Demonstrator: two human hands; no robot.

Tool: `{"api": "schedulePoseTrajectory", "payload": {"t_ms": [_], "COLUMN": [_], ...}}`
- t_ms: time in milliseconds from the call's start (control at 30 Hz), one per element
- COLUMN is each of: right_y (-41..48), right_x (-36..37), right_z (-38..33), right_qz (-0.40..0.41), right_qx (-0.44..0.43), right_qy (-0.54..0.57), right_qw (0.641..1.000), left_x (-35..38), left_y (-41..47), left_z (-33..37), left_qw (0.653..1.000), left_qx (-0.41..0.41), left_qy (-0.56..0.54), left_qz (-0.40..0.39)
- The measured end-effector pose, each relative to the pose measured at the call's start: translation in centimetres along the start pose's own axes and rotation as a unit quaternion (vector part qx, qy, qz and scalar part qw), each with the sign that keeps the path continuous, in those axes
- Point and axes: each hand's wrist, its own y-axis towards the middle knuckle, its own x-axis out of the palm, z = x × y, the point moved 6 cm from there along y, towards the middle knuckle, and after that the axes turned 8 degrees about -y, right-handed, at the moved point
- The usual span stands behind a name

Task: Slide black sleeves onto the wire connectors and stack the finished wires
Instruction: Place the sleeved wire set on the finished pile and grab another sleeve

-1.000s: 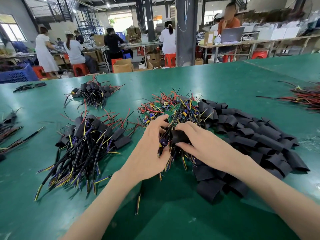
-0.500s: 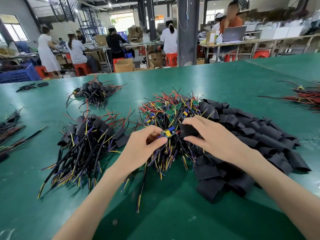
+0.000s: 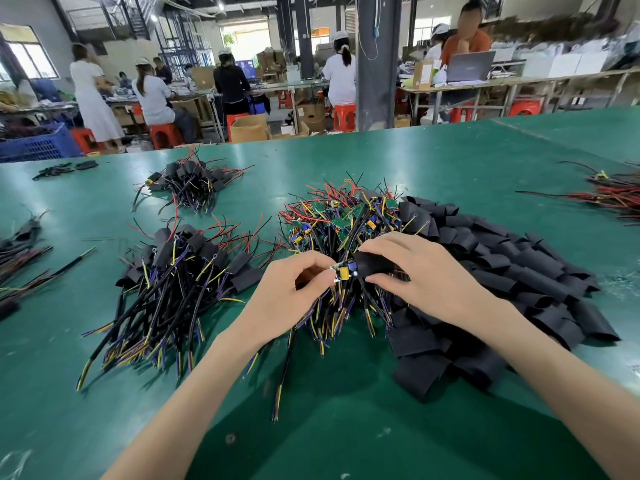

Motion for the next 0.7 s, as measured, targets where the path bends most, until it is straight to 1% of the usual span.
{"api": "schedulePoseTrajectory", "payload": {"t_ms": [167,467,600,700], "right_y": [0.0,0.1,0.1,0.0], "right_x": [0.1,0.2,0.2,-0.2], "right_z": [-0.1,0.0,-0.7,-1.3], "right_qz": [0.013,-0.020,-0.004,0.042], "right_qx": [-0.006,0.016,-0.003,-0.024], "right_qy": [0.052,0.155,0.134,0.057], "right_qw": [0.999,0.988,0.991,0.997], "left_x": [-0.3,0.0,0.1,-0.1], "left_y": [0.1,0.0,0.0,0.0], "left_z": [0.2,0.4,0.2,0.0], "left_qw": [1.000,0.998,0.999,0.999], "left_qx": [0.004,0.027,0.007,-0.010], "left_qy": [0.007,0.057,0.030,0.000], "left_qz": [0.022,0.021,0.028,0.049]}}
